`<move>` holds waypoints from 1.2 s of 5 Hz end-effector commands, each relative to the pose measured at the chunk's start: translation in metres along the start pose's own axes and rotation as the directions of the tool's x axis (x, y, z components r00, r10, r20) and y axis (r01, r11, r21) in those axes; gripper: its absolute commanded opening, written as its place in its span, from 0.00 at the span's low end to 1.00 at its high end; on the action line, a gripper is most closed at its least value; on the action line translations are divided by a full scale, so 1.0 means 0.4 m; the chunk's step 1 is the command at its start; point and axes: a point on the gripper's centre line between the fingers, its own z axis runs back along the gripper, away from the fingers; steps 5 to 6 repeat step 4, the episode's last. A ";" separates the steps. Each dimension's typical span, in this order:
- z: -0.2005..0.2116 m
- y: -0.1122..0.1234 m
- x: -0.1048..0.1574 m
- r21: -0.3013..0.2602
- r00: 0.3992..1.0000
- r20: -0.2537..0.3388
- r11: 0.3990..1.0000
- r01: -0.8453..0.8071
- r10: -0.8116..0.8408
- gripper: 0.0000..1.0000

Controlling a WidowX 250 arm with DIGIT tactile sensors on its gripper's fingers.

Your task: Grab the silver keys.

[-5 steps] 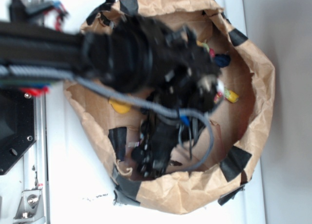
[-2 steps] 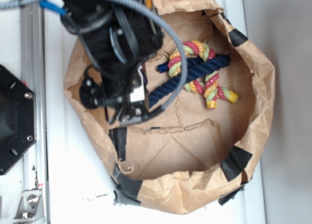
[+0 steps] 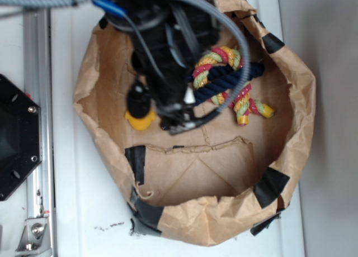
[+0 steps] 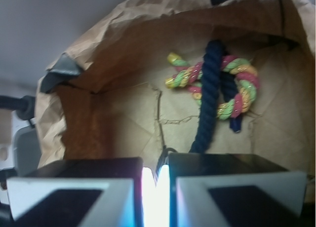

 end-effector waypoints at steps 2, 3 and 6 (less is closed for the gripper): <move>0.037 -0.007 0.060 0.113 0.988 0.140 0.990 -0.085 0.069 0.00; 0.034 -0.005 0.046 0.090 0.991 0.109 0.992 -0.083 0.073 0.00; 0.036 -0.007 0.041 0.103 0.991 0.114 0.992 -0.076 0.064 0.00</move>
